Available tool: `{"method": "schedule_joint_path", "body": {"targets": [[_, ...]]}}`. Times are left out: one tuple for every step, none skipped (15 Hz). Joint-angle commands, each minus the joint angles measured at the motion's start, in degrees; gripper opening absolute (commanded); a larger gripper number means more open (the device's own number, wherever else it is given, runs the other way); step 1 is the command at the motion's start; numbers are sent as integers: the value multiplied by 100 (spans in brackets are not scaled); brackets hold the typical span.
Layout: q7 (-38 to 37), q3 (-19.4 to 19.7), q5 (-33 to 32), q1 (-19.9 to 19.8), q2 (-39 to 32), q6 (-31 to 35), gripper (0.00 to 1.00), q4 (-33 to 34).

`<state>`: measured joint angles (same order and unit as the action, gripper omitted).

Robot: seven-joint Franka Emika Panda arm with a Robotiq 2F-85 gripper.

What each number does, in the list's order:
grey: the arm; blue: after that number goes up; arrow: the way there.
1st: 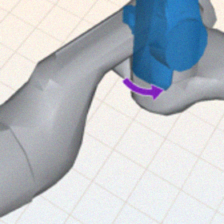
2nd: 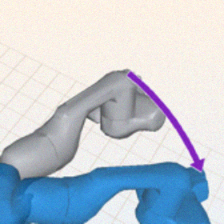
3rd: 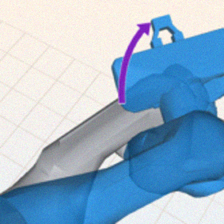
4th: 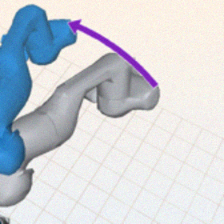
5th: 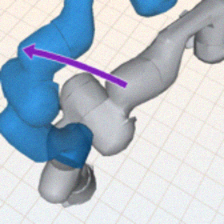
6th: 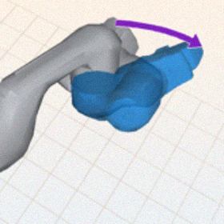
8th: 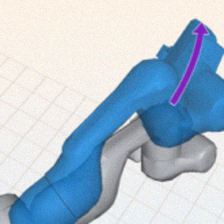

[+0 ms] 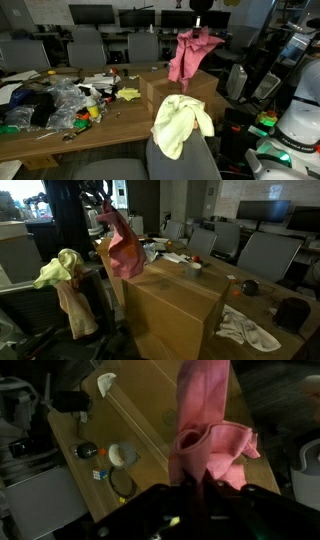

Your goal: Put the peach shirt, the green towel and the pink shirt on the backrest of the chair

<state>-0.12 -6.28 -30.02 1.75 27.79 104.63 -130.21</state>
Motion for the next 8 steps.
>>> {"method": "schedule_joint_path", "body": {"targets": [[-177, -249, 52, 181, 553, -350, 3, 8], [-223, -330, 30, 226, 643, -435, 3, 34], [-282, -421, 22, 268, 712, -533, 3, 72], [-322, -508, -2, 307, 767, -609, 3, 102], [-306, -574, 19, 362, 827, -719, 3, 142], [-354, -659, 4, 400, 866, -774, 3, 167], [-341, -718, 26, 453, 903, -853, 3, 203], [-350, -778, 24, 496, 938, -923, 3, 237]]}}
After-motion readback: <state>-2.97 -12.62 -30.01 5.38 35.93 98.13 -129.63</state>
